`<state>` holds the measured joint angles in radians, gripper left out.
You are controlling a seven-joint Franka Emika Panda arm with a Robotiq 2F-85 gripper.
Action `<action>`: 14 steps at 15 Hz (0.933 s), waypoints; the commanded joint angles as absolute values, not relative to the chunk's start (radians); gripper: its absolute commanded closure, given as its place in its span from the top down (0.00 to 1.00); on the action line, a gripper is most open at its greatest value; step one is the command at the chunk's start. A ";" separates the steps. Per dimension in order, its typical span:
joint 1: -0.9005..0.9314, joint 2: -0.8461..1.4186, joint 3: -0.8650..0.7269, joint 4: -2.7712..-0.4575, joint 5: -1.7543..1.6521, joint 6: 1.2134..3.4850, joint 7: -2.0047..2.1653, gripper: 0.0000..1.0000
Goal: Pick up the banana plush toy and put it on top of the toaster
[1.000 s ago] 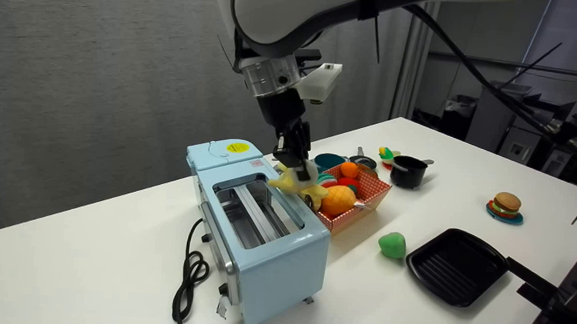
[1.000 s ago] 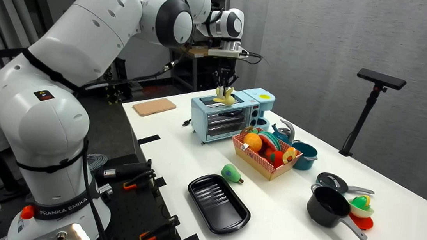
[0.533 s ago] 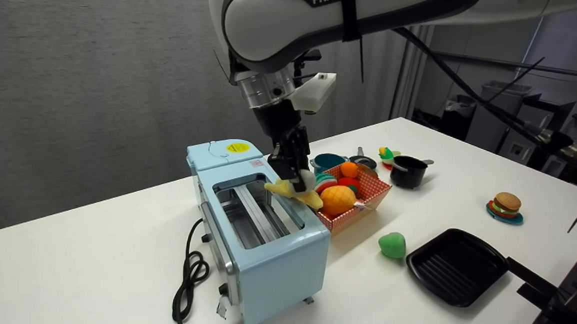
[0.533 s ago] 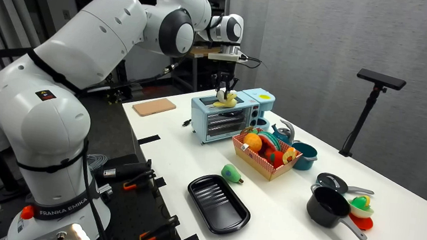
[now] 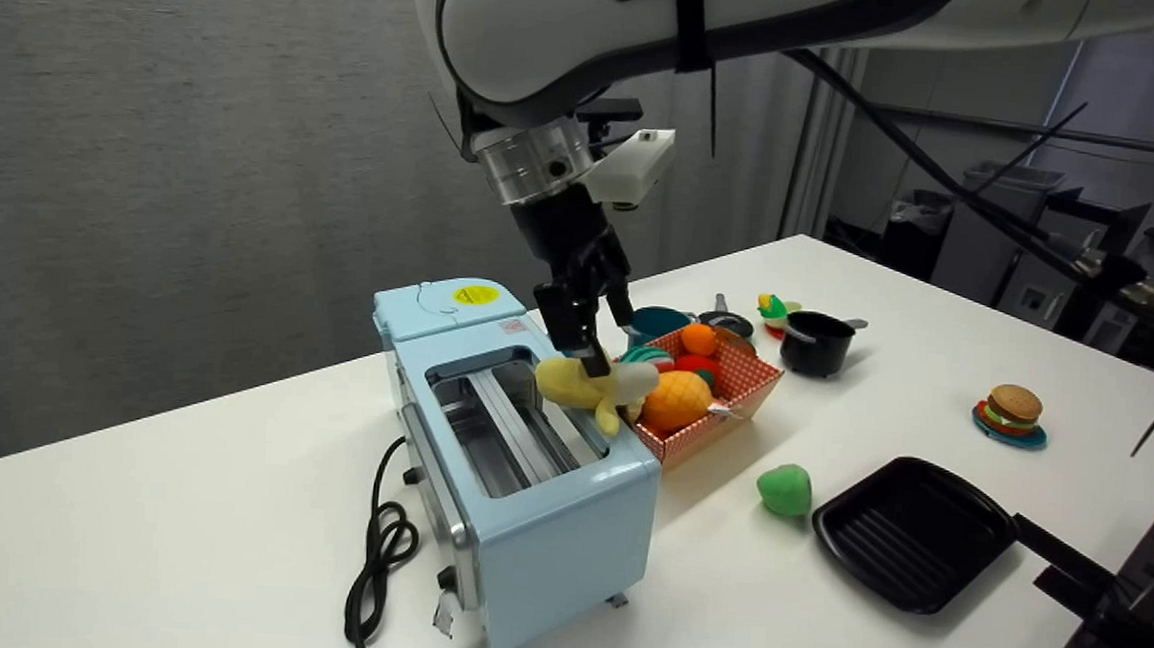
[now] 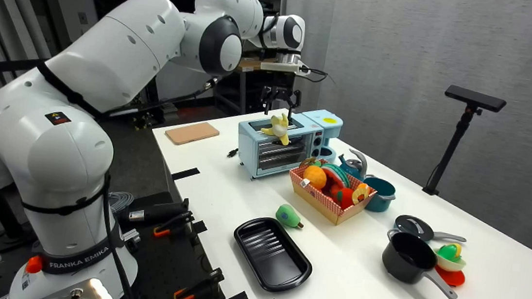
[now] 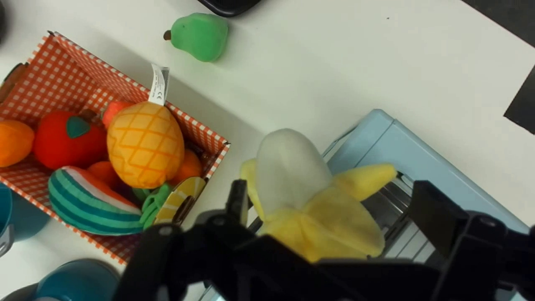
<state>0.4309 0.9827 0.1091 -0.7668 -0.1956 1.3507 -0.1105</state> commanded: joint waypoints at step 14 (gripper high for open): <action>0.431 0.984 0.107 -0.760 -0.196 1.344 -0.113 1.00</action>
